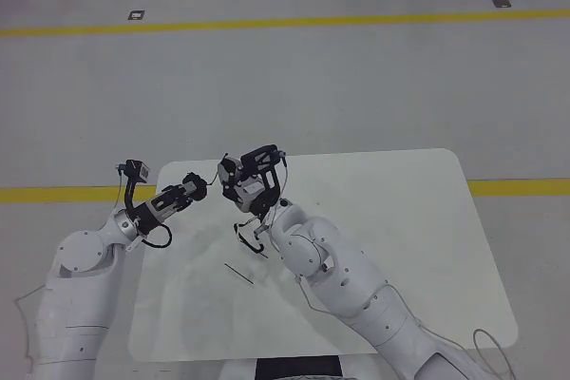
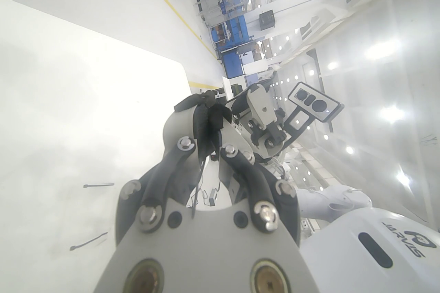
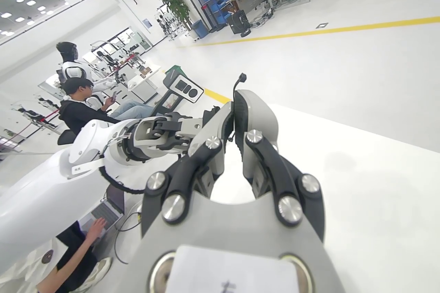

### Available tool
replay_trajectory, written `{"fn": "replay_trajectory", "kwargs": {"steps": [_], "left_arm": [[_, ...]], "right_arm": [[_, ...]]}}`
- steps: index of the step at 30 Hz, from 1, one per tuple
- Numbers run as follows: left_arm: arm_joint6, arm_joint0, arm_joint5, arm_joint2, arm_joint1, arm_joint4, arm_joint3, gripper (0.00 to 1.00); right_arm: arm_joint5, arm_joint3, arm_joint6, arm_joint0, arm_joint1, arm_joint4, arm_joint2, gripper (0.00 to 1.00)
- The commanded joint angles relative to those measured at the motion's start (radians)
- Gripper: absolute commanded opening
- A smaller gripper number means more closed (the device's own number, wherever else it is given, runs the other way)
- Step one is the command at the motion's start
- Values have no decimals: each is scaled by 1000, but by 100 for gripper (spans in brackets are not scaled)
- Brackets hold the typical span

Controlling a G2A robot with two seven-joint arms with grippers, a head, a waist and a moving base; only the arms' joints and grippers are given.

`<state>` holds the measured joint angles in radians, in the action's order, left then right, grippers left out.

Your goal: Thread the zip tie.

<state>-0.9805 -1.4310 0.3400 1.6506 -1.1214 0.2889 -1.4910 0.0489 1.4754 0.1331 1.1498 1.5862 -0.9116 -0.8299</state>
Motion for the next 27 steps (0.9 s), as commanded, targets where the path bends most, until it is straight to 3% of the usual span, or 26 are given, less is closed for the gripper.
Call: {"fn": "replay_trajectory", "kwargs": {"steps": [1, 27], "left_arm": [[0, 0, 0, 0, 0, 0, 0, 0], [0, 0, 0, 0, 0, 0, 0, 0]], "right_arm": [[-1, -2, 0, 0, 1, 0, 0, 0], [-38, -12, 9, -4, 15, 5, 1, 0]]}}
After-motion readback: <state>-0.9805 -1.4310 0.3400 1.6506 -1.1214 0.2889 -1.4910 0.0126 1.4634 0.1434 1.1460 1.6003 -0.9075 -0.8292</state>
